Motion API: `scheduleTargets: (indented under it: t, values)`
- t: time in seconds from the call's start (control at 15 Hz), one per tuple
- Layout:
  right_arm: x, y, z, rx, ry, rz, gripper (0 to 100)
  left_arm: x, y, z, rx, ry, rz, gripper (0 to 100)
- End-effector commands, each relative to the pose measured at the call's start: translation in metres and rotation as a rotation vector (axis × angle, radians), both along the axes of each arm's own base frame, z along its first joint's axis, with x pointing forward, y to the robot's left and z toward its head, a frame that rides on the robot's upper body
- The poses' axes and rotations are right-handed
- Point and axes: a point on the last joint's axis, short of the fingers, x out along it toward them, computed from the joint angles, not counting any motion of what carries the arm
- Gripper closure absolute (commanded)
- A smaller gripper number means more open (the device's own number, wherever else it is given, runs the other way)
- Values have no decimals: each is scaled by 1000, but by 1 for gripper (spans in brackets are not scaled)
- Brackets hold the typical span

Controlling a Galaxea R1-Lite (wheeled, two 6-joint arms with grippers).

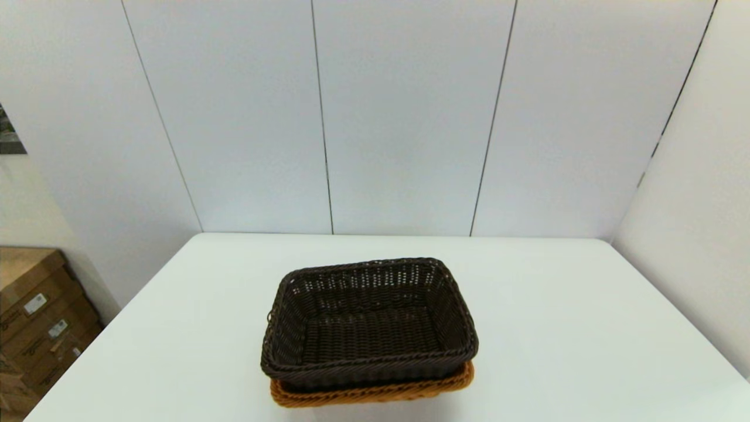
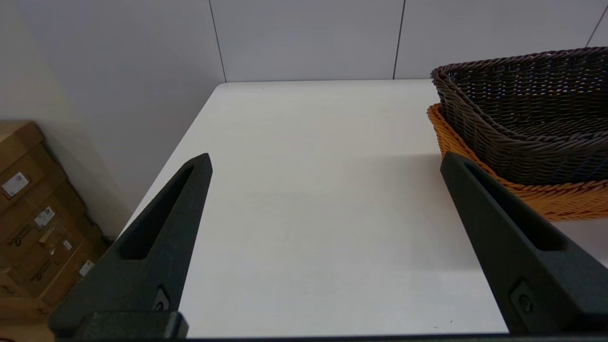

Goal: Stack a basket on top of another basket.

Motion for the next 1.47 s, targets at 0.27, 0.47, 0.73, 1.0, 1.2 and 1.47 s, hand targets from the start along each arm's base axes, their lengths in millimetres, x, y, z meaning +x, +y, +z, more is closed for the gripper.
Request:
scheduleTargets:
  t: [0.27, 0.47, 0.73, 1.0, 1.2, 1.47]
  values:
    - [2, 0, -11, 2, 90, 10, 0, 0, 0, 0, 0, 1, 0, 0]
    - [1, 0, -12, 25, 100, 20, 0, 0, 0, 0, 0, -1, 0, 0]
    - [1, 0, -12, 115, 96, 9, 0, 0, 0, 0, 0, -1, 0, 0]
    - [1, 0, -12, 115, 96, 6, 0, 0, 0, 0, 0, -1, 0, 0]
    - [1, 0, -12, 115, 96, 6, 0, 0, 0, 0, 0, -1, 0, 0]
    - [1, 0, -12, 115, 96, 6, 0, 0, 0, 0, 0, -1, 0, 0]
